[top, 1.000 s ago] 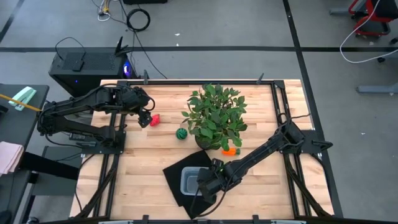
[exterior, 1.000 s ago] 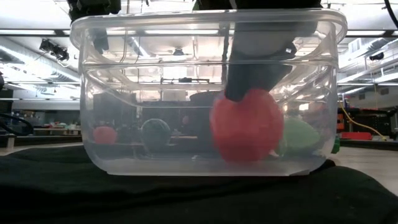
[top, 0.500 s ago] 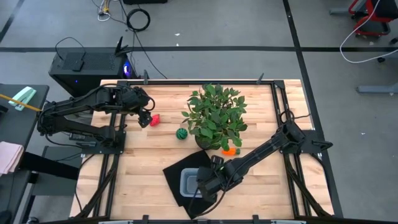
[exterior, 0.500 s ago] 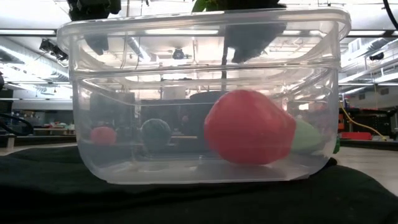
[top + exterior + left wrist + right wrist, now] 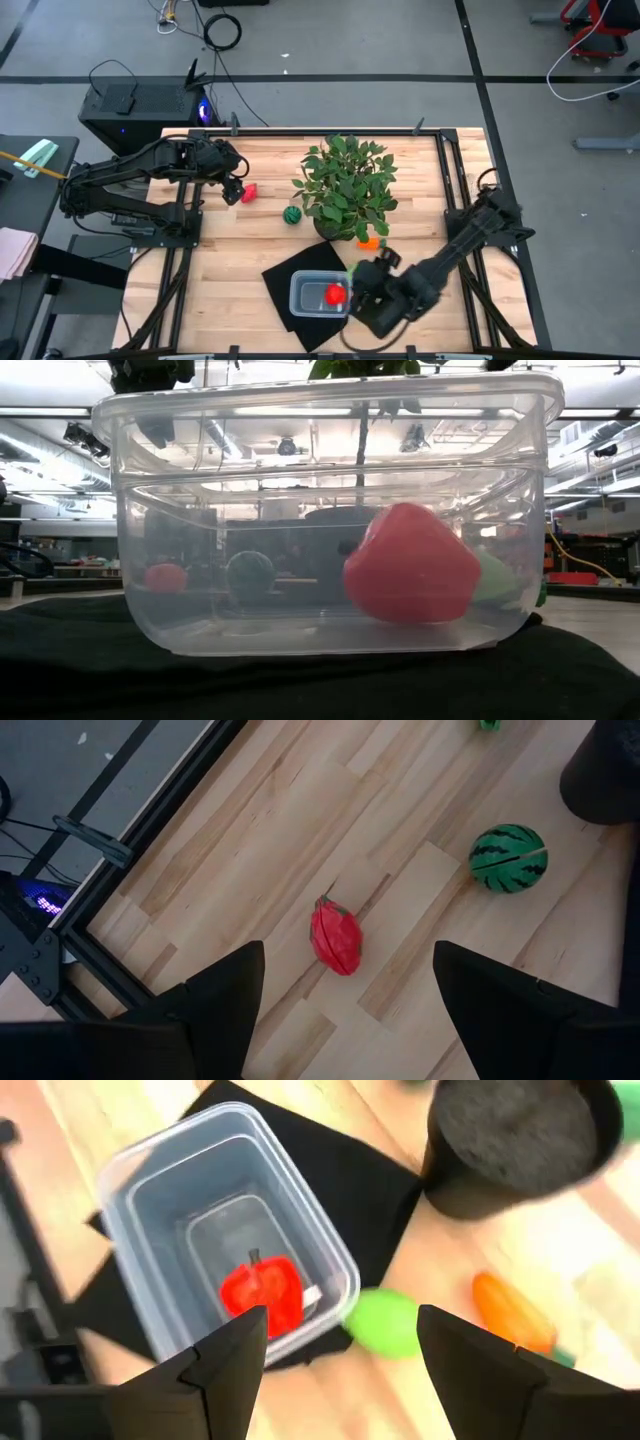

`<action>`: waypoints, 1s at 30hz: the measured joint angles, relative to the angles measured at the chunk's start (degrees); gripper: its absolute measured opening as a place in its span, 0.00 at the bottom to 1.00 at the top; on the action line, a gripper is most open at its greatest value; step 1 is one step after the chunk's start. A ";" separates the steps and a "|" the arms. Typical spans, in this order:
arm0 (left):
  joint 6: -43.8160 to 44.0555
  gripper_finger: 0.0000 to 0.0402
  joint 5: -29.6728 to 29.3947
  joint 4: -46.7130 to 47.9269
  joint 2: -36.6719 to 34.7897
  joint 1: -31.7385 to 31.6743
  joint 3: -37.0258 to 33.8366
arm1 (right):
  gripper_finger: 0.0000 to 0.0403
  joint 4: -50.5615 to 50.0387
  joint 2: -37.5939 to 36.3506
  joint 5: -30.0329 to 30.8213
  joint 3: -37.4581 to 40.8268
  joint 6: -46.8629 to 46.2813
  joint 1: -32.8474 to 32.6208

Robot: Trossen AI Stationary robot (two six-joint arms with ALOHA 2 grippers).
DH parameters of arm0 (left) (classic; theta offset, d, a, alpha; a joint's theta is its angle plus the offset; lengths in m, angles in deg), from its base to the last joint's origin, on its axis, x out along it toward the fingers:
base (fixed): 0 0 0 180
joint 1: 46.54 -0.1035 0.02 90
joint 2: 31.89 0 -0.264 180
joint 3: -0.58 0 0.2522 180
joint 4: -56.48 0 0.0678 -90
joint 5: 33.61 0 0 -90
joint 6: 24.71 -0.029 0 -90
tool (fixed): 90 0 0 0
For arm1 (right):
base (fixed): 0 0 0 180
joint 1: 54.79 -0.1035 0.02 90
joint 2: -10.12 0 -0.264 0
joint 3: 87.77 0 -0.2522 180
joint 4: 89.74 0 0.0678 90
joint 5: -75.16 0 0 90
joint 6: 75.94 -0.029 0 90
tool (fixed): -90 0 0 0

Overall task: Pick and placing Produce into tupperware
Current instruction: Put the orange carrot into the transparent bin

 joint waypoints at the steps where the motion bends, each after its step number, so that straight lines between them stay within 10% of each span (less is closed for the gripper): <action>1: 0.00 0.74 0.00 0.00 -0.02 0.00 0.00 | 0.65 0.19 -1.31 0.41 1.19 -2.24 -0.99; 19: 1.08 0.74 0.01 -0.22 0.01 -0.02 0.00 | 0.65 -0.10 -13.76 4.48 28.97 -50.04 -18.15; 30: 3.66 0.74 0.00 -0.26 -0.01 -0.02 0.00 | 0.65 13.30 -13.76 14.26 38.72 -50.76 -12.83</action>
